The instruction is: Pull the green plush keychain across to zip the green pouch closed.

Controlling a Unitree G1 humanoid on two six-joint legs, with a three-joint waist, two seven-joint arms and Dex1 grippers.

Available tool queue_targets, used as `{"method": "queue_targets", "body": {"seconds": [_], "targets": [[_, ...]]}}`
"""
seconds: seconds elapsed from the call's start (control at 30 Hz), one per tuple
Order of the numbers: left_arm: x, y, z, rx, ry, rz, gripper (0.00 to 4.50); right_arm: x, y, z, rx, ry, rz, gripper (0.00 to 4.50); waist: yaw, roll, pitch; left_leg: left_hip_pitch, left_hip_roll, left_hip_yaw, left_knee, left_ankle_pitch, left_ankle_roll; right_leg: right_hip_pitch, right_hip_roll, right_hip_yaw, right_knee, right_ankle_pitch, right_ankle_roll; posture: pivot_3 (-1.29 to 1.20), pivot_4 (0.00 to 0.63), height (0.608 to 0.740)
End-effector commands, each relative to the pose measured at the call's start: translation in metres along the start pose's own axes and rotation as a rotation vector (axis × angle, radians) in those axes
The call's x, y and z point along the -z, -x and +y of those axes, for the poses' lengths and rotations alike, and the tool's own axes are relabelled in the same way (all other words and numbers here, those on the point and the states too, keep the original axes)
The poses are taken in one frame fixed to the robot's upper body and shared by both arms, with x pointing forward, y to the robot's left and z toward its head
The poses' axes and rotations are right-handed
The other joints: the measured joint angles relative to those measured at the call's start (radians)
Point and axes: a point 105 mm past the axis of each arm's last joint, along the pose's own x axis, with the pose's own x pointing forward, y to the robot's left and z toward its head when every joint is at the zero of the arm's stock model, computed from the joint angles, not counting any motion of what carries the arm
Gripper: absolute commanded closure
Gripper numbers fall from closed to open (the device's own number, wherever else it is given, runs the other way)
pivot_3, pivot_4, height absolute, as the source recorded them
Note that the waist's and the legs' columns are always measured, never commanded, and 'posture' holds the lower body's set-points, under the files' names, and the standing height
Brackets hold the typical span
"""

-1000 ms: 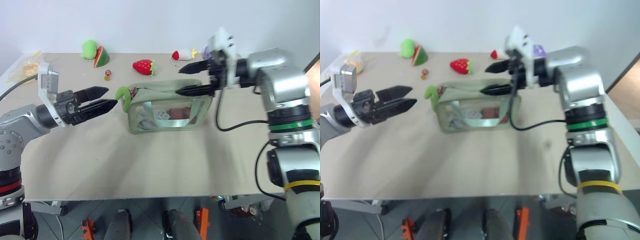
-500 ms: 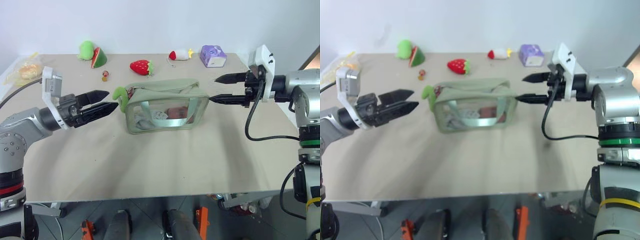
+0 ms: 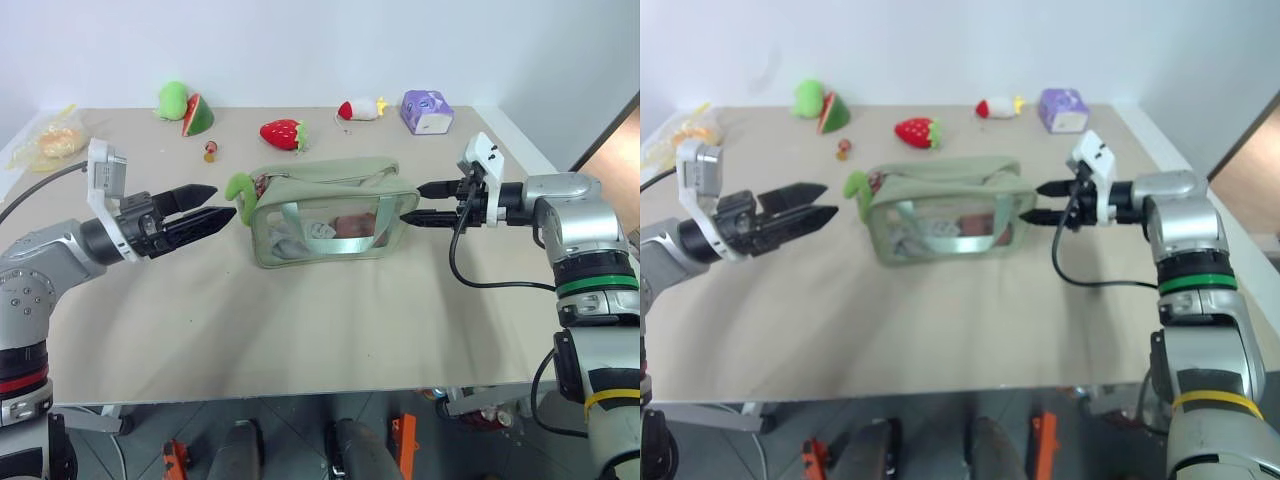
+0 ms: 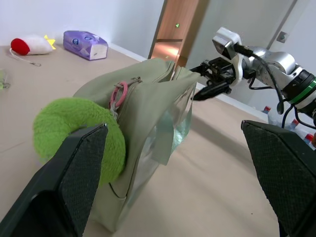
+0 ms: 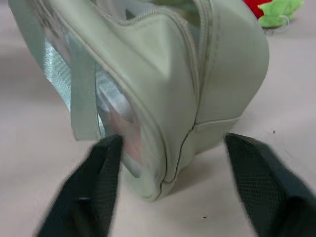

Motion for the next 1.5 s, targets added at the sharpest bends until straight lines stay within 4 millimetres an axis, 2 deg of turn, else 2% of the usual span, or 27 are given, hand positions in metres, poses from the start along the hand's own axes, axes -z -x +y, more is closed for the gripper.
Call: {"method": "queue_targets", "body": {"seconds": [0.03,0.2,0.23,0.33,0.47,0.77,1.17,1.5], "targets": [[-0.014,0.007,0.0,-0.025,-0.048,-0.054,0.0,-0.023,0.003,0.002,-0.024,0.073,-0.055,2.64,0.0,0.0,0.0,0.0,0.0,0.0,0.0,0.0,0.0,0.0,0.0,0.0,0.0,0.0,0.0,0.0,0.15,0.74],[-0.02,0.015,0.021,-0.127,-0.022,-0.116,0.0,-0.026,0.002,0.008,-0.056,0.086,-0.062,4.41,0.001,0.0,0.0,0.0,0.0,0.0,0.0,0.0,0.0,0.0,0.0,0.0,0.0,0.0,0.0,0.0,0.15,0.74],[-0.02,0.017,0.029,-0.164,-0.011,-0.126,0.0,-0.026,0.002,0.011,-0.073,0.089,-0.061,4.49,0.001,0.0,0.0,0.0,0.0,0.0,0.0,0.0,0.0,0.0,0.0,0.0,0.0,0.0,0.0,0.0,0.15,0.74],[-0.018,0.019,0.042,-0.214,0.004,-0.125,0.0,-0.024,0.003,0.018,-0.101,0.095,-0.058,4.49,0.0,0.0,0.0,0.0,0.001,0.0,0.0,0.0,0.0,0.0,0.001,0.0,0.0,0.001,0.0,0.0,0.15,0.74],[-0.006,0.013,0.052,-0.254,-0.001,-0.059,0.0,-0.025,0.005,0.026,-0.129,0.105,-0.061,4.49,0.001,0.0,0.0,0.0,0.001,0.0,0.0,0.0,0.0,0.0,0.001,0.0,0.0,0.001,0.0,0.0,0.15,0.74],[0.009,-0.011,0.065,-0.292,0.054,-0.02,0.0,-0.023,0.001,0.029,-0.105,0.108,-0.045,4.49,0.001,0.0,0.0,0.0,0.001,0.0,0.001,0.0,0.0,0.0,0.001,0.001,0.0,0.001,0.001,0.0,0.15,0.74],[0.013,-0.022,0.09,-0.387,0.176,-0.132,0.0,-0.017,0.0,0.034,-0.093,0.091,-0.05,4.49,-0.005,0.0,0.0,0.001,0.001,0.0,0.001,0.0,0.0,0.0,0.002,0.001,0.0,0.002,0.001,0.0,0.15,0.74],[0.008,-0.037,0.092,-0.345,0.226,-0.163,0.0,-0.014,0.001,0.037,-0.08,0.077,-0.056,4.49,-0.007,0.0,0.0,0.0,0.001,0.0,0.001,0.0,0.0,0.001,0.002,0.001,0.0,0.003,0.001,0.0,0.15,0.74]]}}
